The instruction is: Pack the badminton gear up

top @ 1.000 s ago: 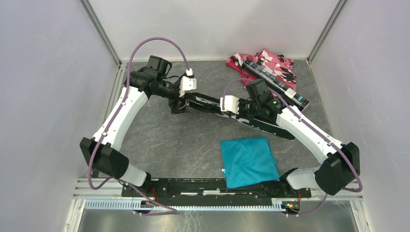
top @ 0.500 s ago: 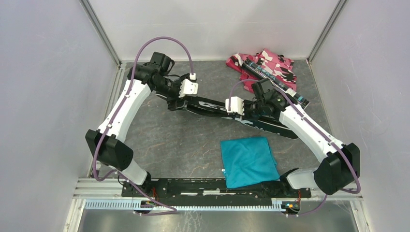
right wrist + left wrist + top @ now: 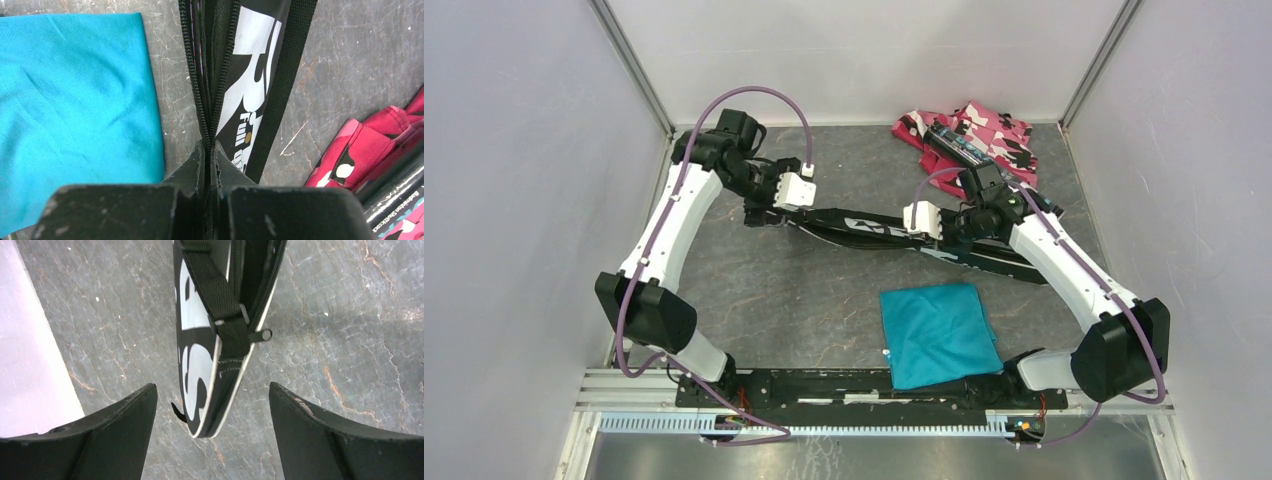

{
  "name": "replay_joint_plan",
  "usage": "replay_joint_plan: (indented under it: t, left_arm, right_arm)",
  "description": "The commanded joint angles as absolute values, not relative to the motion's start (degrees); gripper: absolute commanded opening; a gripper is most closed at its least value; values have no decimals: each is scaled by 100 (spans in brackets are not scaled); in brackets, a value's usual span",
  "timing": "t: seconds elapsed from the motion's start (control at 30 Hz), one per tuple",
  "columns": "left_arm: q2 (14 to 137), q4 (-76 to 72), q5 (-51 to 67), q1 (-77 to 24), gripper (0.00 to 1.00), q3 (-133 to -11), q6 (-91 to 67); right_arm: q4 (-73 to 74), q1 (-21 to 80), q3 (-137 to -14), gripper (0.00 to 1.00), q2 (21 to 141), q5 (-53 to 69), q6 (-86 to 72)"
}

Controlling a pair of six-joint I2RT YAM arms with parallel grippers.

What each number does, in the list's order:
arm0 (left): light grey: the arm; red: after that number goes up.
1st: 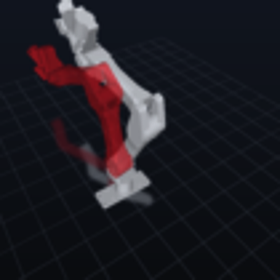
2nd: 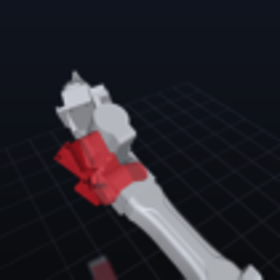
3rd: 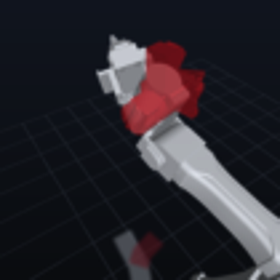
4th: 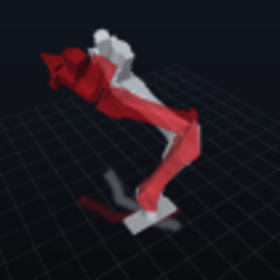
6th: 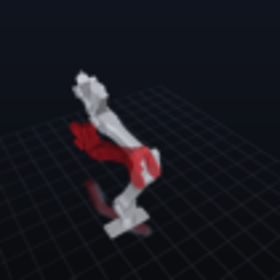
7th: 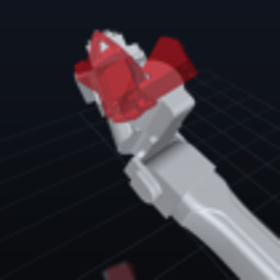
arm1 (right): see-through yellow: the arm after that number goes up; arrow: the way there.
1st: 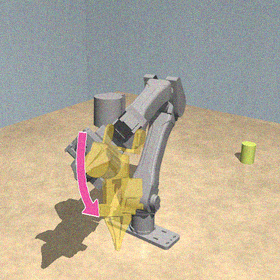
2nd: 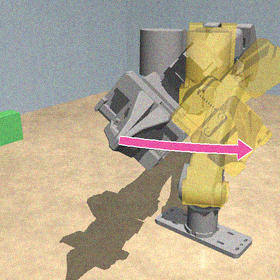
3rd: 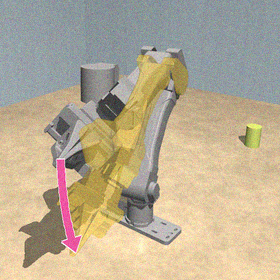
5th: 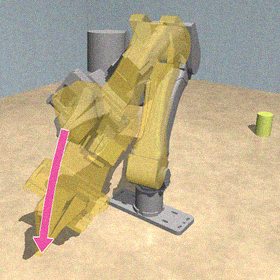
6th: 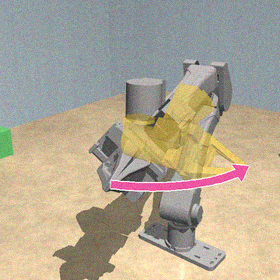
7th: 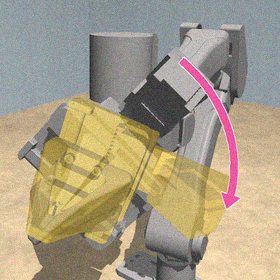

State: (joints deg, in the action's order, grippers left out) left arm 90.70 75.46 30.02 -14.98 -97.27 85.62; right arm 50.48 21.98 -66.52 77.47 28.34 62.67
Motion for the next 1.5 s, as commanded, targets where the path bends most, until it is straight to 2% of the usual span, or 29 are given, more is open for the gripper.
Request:
replay_joint_plan:
  t: [0.0,0.33,0.4,0.47,0.6,0.73,0.97,1.03,1.1,1.17,1.3,1.37,1.4,1.43,1.47]
  left_arm:
    - [9082,7842,2801,-1461,87,-9678,9192]
    - [9308,6823,3396,-1517,88,-9185,9228]
    - [9427,6836,3370,-1552,85,-9265,9206]
    - [9503,6894,3329,-1564,77,-9298,9176]
    - [9488,7084,3350,-1564,54,-9295,9082]
    - [9270,7135,3482,-1564,38,-9222,8903]
    - [8997,7143,3876,-1662,18,-8967,8535]
    - [9016,7145,3986,-1761,16,-8990,8242]
    - [9043,7091,4175,-1851,16,-9012,7902]
    - [9041,6897,4326,-1926,13,-8990,7442]
    - [8972,6578,4654,-2024,3,-8948,6726]
    - [8921,6413,4839,-2067,2,-8947,6330]
    - [8893,6404,4942,-2089,2,-8941,6244]
    - [8865,6328,4999,-2114,2,-8919,6067]
    - [8814,6171,5021,-2159,2,-8872,5797]
  right_arm:
    - [5295,2013,-7007,0,7624,3196,6581]
    - [5635,1761,-7171,0,7674,3329,6779]
    - [5688,1703,-7224,0,7703,3334,6803]
    - [5737,1649,-7254,0,7725,3322,6847]
    - [5803,1523,-7271,0,7768,3323,6897]
    - [5783,1391,-7266,0,7829,3228,6877]
    - [5730,1015,-7291,0,8005,3147,6892]
    - [5687,935,-7357,0,8066,3122,6824]
    - [5619,886,-7419,6,8119,3120,6666]
    - [5538,881,-7487,17,8145,3137,6449]
    - [5373,883,-7714,47,8161,3287,5764]
    - [5238,887,-7824,58,8115,3429,5323]
    - [5116,896,-7855,67,8080,3494,5057]
    - [5000,910,-7886,73,8031,3572,4801]
    - [4834,939,-7899,74,7961,3629,4489]
